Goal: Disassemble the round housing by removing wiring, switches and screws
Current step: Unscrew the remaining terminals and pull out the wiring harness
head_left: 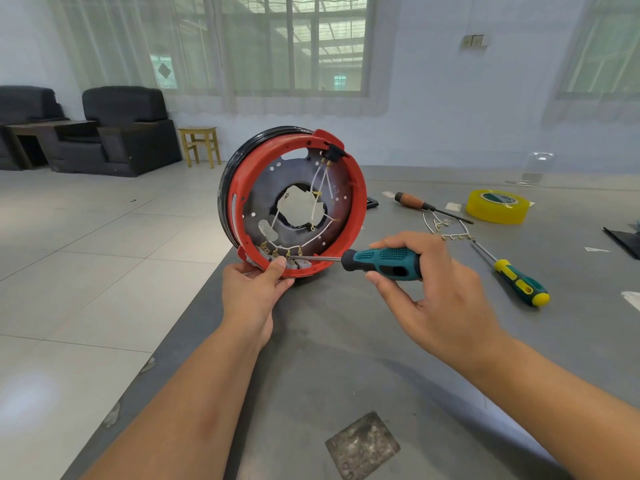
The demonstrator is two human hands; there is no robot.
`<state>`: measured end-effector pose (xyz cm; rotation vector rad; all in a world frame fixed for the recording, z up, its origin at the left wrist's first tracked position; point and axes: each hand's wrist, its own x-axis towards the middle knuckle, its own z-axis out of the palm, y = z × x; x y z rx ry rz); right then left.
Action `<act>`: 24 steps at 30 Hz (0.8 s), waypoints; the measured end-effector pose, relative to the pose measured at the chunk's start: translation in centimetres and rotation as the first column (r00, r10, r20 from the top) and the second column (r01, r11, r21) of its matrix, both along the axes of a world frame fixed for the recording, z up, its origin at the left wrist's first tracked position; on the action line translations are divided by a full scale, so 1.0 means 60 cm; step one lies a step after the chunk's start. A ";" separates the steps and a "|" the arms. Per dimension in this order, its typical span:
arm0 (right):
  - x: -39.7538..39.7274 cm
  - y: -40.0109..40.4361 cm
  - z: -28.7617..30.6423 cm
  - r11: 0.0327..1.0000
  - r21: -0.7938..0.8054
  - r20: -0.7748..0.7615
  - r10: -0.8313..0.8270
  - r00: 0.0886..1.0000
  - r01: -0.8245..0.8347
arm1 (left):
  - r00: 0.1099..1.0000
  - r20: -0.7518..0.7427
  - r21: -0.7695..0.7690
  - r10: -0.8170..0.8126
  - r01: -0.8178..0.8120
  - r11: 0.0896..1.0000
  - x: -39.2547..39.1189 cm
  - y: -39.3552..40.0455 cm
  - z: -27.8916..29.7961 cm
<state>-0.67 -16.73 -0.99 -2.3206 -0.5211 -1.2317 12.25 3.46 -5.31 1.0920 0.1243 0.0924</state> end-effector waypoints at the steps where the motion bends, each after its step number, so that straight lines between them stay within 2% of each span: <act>1: -0.001 -0.001 0.000 1.000 -0.010 0.000 -0.001 1.000 0.001 | 1.000 -0.007 -0.001 0.002 -0.002 1.000 0.000 0.000 0.001; 7: -0.003 -0.001 0.012 0.999 -0.021 -0.004 -0.030 1.000 0.030 | 1.000 -0.012 -0.003 -0.012 0.012 1.000 -0.002 0.000 0.002; 16: 0.025 -0.027 0.085 0.994 0.108 -0.196 0.013 0.980 0.009 | 0.998 -0.029 0.032 -0.060 0.061 0.998 -0.003 0.001 0.002; 22: 0.021 -0.018 0.056 0.999 0.041 -0.189 0.000 0.982 0.008 | 0.998 -0.006 0.059 -0.060 0.060 0.996 -0.007 -0.003 0.001; 24: 0.019 -0.015 0.055 0.997 0.078 -0.155 0.000 0.988 0.012 | 0.999 -0.014 0.041 -0.051 0.052 0.998 -0.006 -0.003 0.001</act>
